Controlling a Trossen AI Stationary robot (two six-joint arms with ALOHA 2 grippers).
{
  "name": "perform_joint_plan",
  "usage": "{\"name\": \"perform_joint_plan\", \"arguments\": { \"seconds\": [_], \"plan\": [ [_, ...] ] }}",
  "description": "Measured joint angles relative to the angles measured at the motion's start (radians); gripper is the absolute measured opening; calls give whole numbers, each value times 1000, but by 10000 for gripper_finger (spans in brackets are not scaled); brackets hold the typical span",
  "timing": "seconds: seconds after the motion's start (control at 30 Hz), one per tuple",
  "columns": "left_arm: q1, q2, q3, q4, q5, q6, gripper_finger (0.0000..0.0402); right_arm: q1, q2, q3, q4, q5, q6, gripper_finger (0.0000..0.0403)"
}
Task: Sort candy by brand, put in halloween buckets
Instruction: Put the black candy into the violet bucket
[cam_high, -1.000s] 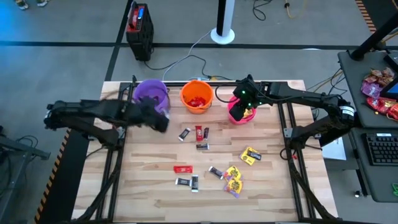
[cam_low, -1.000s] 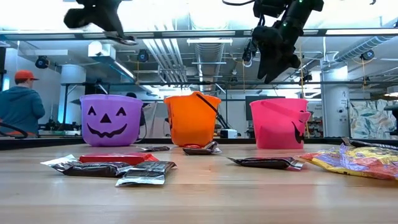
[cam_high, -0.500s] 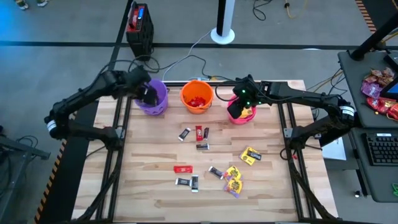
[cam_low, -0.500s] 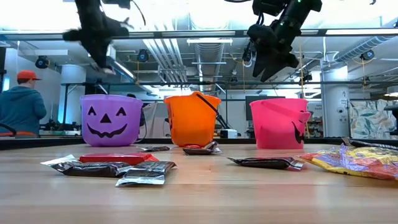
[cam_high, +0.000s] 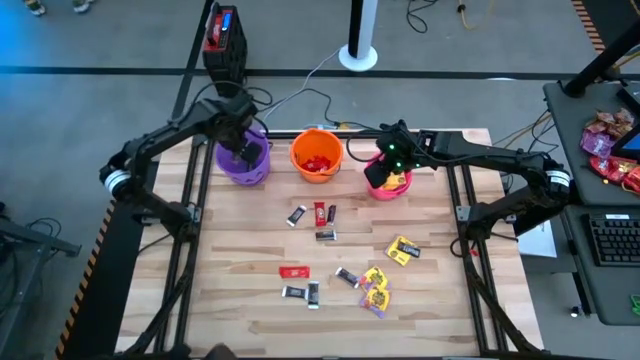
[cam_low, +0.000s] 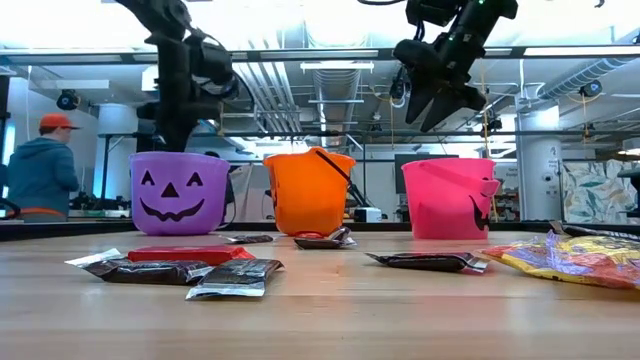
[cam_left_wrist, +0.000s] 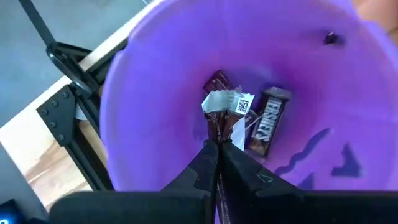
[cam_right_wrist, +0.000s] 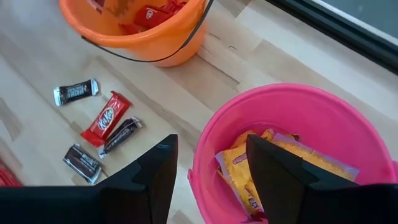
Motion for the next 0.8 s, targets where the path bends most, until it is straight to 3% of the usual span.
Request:
{"name": "perform_joint_plan", "arguments": {
  "seconds": [0.43,0.8],
  "plan": [
    [17,30,0,20,-81,46,3,0,0,0,-3,-2,100,183],
    [16,25,3,25,-90,56,84,17,0,50,-82,-36,160,183]
  ]
}}
